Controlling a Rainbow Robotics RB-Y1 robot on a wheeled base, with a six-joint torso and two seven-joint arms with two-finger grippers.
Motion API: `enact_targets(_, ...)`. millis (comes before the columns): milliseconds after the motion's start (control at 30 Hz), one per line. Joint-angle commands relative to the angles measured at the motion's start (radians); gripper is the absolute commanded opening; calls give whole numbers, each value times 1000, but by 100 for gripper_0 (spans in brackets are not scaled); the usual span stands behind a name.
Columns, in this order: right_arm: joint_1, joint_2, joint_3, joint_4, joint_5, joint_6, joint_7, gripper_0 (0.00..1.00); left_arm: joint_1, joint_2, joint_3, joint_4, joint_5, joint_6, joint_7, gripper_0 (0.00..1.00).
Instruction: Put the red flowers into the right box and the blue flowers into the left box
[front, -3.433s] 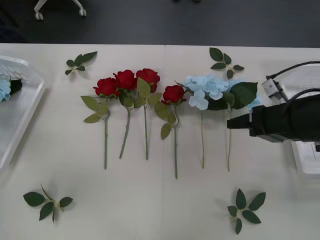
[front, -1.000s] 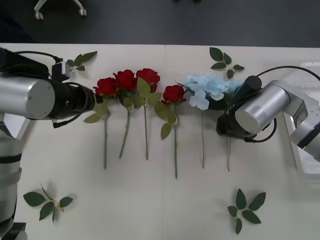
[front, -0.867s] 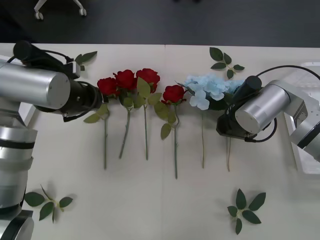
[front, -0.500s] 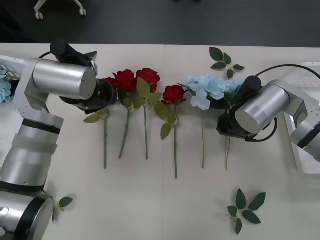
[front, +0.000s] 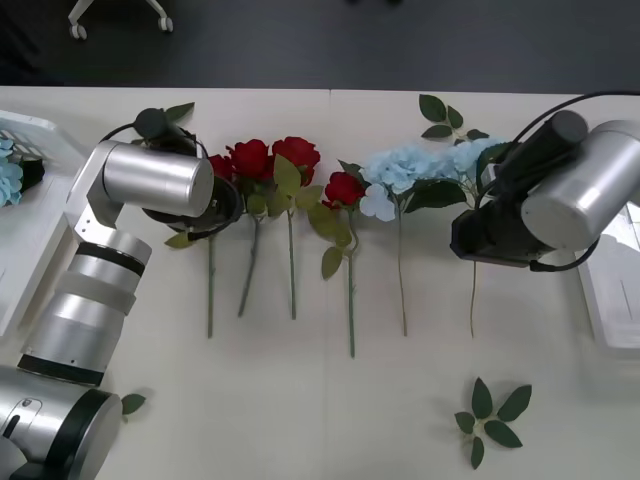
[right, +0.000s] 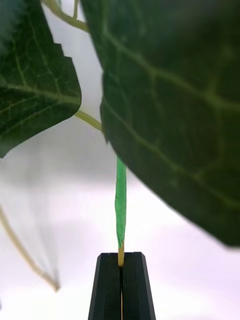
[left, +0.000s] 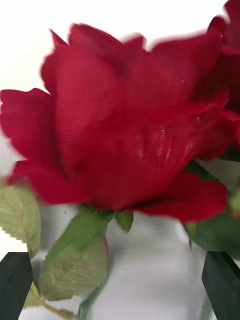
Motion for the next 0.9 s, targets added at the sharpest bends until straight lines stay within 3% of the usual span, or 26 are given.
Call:
enact_targets(33,55,-36,-118,-142,-2,54,-14,0,-27,-23,-10,45,-17,-64,-38,100)
enact_targets(133,99,-54,-194,-249,-13,114,-5,0,-27,-31,-13,71,-26,-95,-48,95)
enact_targets(167,119,-57,-226,-285,-19,132,0,0,-29,-33,-18,71,-26,-95,-49,83)
enact_targets(233,153,-59,-281,-338,-38,152,9,0,-27,-33,-27,71,-26,-95,-51,49)
enact_targets(267,190,-60,-327,-383,-51,163,26,0,-27,-33,-30,71,-27,-94,-54,13)
enact_targets(333,230,-62,-376,-436,-62,172,77,0,-27,-33,-32,71,-27,-94,-57,1)
enact_targets(533,359,-60,-513,-579,-91,146,229,0,-27,-31,-30,65,-23,-95,-69,0)
enact_targets(900,544,-60,-597,-706,-85,-1,492,0,-26,7,20,-93,19,34,-80,0)
